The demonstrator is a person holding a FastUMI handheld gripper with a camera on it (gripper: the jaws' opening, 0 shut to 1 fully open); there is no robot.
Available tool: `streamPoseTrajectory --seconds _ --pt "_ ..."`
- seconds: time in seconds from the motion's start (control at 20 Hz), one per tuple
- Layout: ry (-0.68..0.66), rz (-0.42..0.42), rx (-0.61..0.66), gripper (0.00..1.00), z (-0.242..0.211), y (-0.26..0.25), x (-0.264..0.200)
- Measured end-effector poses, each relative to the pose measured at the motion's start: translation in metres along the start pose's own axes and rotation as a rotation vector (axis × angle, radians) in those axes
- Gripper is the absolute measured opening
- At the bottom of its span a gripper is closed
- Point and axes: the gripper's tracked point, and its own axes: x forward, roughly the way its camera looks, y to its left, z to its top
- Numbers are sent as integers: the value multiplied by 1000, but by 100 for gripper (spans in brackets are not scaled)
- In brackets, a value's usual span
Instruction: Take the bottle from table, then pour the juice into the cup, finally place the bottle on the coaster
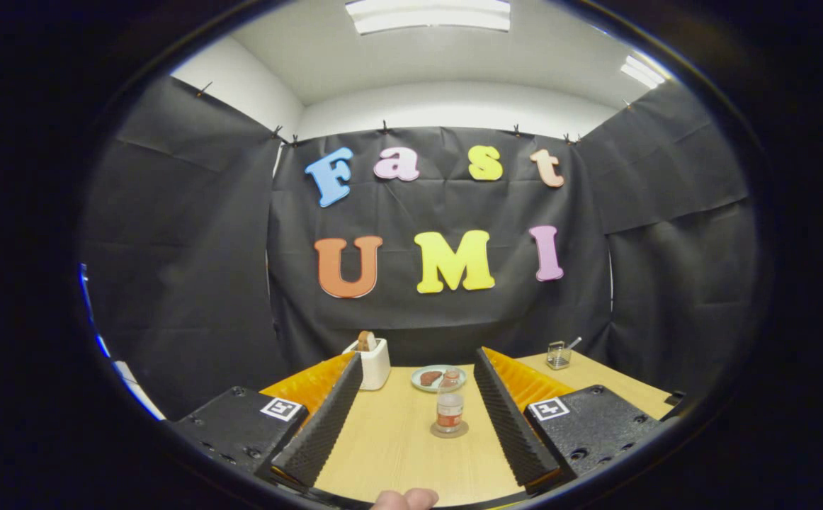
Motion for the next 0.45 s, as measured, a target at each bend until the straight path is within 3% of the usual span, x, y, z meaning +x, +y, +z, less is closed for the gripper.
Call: streamPoseTrajectory --seconds 0.45 --pt "11 10 4 100 -2 8 1"
